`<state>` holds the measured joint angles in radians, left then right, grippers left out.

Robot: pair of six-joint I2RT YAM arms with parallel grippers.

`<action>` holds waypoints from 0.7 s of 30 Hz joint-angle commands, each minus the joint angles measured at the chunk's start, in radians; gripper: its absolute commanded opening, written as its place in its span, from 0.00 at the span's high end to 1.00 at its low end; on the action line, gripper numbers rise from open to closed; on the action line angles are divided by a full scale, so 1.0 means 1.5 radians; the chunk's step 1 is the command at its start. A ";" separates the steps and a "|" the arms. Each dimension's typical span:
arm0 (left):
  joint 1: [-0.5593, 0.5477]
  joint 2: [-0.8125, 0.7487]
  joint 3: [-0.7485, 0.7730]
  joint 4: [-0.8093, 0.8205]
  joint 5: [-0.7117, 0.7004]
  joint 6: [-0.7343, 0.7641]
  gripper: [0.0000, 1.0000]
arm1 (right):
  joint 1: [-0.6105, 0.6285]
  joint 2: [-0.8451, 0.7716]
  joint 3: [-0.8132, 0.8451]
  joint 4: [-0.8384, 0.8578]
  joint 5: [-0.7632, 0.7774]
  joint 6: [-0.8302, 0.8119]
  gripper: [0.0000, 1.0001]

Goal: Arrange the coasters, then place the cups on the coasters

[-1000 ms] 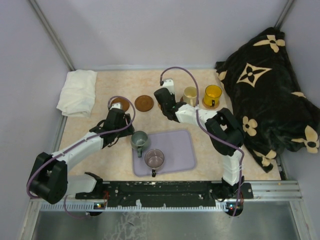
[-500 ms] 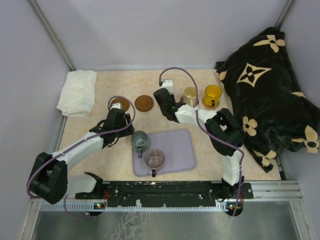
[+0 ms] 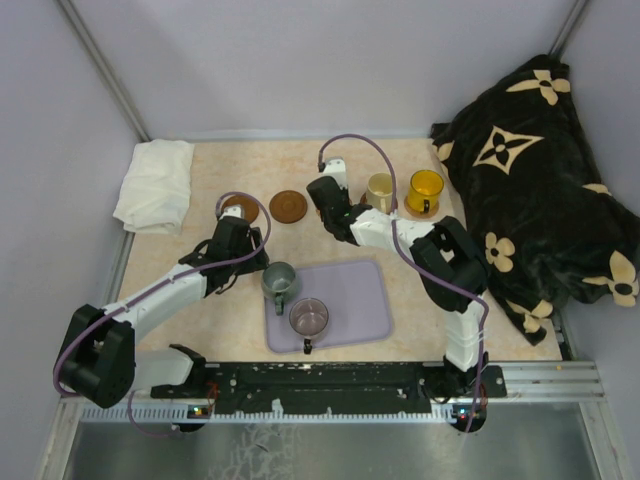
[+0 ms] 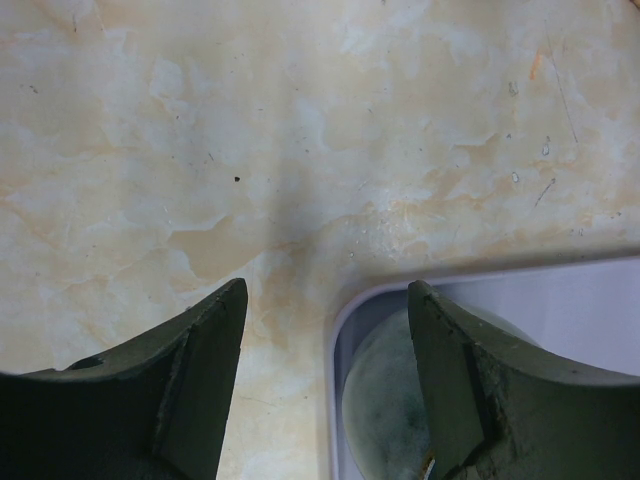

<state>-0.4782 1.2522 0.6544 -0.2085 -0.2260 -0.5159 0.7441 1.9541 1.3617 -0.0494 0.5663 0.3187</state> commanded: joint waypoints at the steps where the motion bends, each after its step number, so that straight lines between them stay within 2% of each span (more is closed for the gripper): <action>1: -0.005 0.003 0.013 0.004 0.013 0.005 0.28 | 0.006 -0.056 0.022 0.039 0.011 0.002 0.69; 4: -0.005 0.003 0.013 0.004 0.014 0.004 0.28 | 0.006 -0.055 0.023 0.040 0.011 0.000 0.63; 8: -0.004 0.004 0.013 0.004 0.015 0.004 0.28 | 0.006 -0.056 0.023 0.038 0.011 -0.001 0.61; 15: -0.004 0.003 0.013 0.005 0.016 0.004 0.28 | 0.006 -0.077 0.008 0.037 0.013 0.001 0.48; 21: -0.004 0.002 0.013 0.004 0.018 0.004 0.28 | 0.015 -0.141 -0.033 0.051 0.044 -0.005 0.47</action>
<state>-0.4782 1.2522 0.6544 -0.2077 -0.2226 -0.5159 0.7471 1.8736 1.3411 -0.0357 0.5751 0.3164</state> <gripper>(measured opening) 0.719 0.532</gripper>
